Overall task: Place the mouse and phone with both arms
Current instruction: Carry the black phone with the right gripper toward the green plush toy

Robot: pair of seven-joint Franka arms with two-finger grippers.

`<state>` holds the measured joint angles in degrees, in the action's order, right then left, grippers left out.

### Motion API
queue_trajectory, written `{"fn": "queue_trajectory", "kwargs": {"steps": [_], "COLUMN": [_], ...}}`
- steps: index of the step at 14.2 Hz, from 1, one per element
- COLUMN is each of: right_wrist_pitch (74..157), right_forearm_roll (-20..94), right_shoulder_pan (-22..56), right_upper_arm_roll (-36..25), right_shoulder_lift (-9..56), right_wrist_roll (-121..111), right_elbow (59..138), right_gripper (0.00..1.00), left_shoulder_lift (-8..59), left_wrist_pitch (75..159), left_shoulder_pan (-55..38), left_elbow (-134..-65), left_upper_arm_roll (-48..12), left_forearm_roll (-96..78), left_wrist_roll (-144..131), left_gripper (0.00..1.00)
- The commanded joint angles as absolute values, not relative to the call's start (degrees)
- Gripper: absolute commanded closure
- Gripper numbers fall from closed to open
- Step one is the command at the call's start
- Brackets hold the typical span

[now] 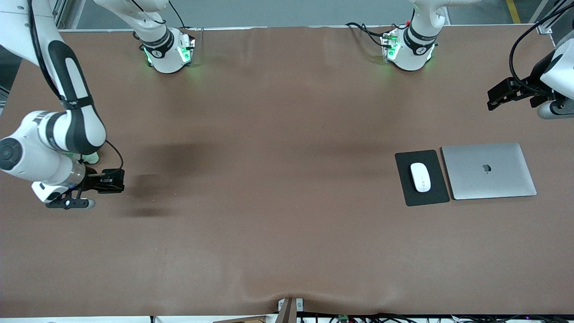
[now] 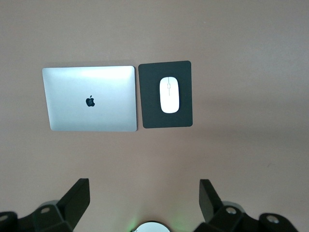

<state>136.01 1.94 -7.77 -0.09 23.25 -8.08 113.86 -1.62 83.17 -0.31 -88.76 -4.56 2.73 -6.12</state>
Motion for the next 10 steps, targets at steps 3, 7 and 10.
{"fn": "queue_trajectory", "kwargs": {"steps": [3, 7, 10], "right_wrist_pitch": [139.13, 139.75, 141.58], "right_forearm_roll": [1.06, -1.49, -1.93], "right_shoulder_pan": [-12.48, -15.20, -15.47], "right_upper_arm_roll": [0.88, 0.97, 0.88], "right_shoulder_lift": [22.06, 23.64, 25.04], "right_wrist_roll": [-10.19, -11.34, -11.42], "right_elbow": [119.79, 119.79, 119.36], "right_gripper": [1.00, 0.99, 0.99], "left_shoulder_lift": [-3.16, -3.78, -3.78], "left_wrist_pitch": [81.48, 81.21, 80.77], "left_shoulder_pan": [0.00, 0.00, 0.00], "left_elbow": [-89.47, -89.56, -89.56], "left_upper_arm_roll": [-4.48, -4.31, -4.57], "left_forearm_roll": [1.49, 1.49, 1.58], "left_wrist_roll": [-5.36, -5.89, -5.89], "left_gripper": [0.00, 0.00, 0.00]}}
